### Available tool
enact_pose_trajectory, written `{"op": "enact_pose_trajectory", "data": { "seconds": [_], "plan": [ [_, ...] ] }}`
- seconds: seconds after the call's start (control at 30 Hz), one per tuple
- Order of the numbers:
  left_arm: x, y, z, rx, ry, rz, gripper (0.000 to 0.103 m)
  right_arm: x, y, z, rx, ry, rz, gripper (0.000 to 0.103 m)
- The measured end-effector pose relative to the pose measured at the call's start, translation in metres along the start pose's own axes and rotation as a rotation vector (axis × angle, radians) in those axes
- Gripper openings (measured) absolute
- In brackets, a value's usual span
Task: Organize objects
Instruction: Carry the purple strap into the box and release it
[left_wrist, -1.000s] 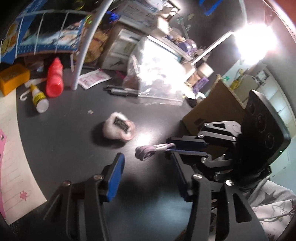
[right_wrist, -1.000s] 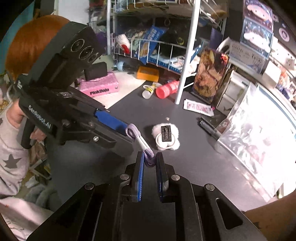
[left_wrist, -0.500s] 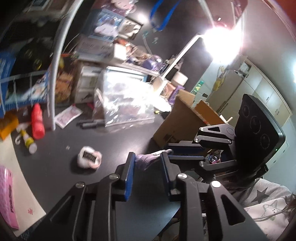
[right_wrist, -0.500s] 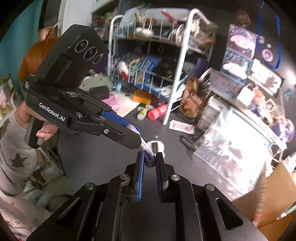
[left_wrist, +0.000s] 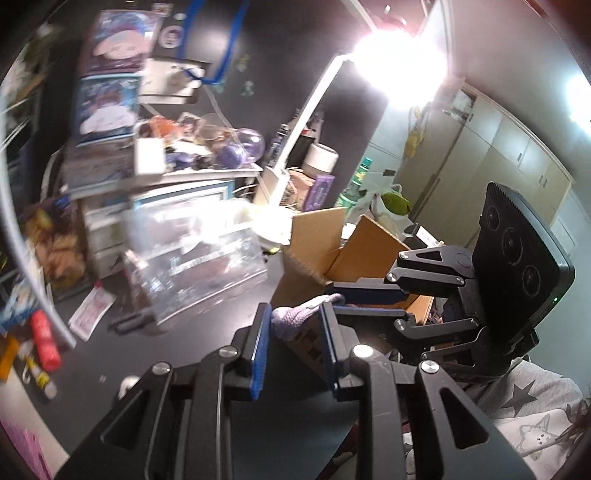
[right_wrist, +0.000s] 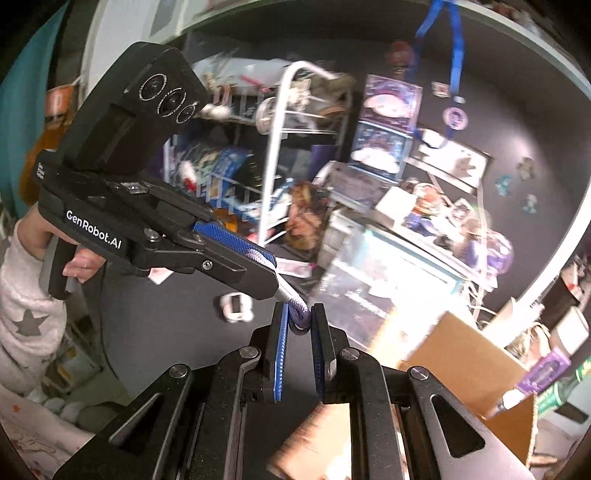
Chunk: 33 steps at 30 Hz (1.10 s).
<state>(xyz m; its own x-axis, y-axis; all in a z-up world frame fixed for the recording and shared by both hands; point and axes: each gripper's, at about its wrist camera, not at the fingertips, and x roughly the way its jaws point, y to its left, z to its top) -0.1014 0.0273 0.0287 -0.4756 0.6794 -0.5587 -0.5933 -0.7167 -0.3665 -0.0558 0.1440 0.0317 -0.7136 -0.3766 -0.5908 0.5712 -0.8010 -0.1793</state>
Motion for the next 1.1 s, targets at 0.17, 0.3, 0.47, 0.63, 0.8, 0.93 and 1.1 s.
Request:
{"op": "enact_pose_trajectory", "data": {
  "seconds": [0.17, 0.3, 0.47, 0.63, 0.8, 0.93, 1.1],
  "plan": [
    [0.033, -0.017, 0.025, 0.037, 0.033, -0.041, 0.023, -0.014, -0.031, -0.009, 0.047, -0.001, -0.056, 0.008],
    [0.061, -0.031, 0.041, 0.061, 0.063, -0.065, 0.023, -0.024, -0.056, -0.019, 0.077, 0.021, -0.1, 0.008],
    [0.092, -0.045, 0.052, 0.088, 0.107, -0.089, 0.023, -0.031, -0.078, -0.035, 0.108, 0.057, -0.141, 0.008],
    [0.115, -0.053, 0.059, 0.1, 0.149, -0.103, 0.023, -0.034, -0.093, -0.047, 0.136, 0.103, -0.163, 0.008],
    [0.13, -0.062, 0.058, 0.127, 0.187, -0.083, 0.041, -0.032, -0.103, -0.058, 0.165, 0.151, -0.178, 0.011],
    [0.133, -0.066, 0.057, 0.144, 0.201, -0.072, 0.055, -0.033, -0.109, -0.061, 0.178, 0.162, -0.19, 0.03],
    [0.122, -0.065, 0.057, 0.148, 0.179, -0.068, 0.062, -0.034, -0.103, -0.058, 0.162, 0.152, -0.186, 0.03]
  ]
}}
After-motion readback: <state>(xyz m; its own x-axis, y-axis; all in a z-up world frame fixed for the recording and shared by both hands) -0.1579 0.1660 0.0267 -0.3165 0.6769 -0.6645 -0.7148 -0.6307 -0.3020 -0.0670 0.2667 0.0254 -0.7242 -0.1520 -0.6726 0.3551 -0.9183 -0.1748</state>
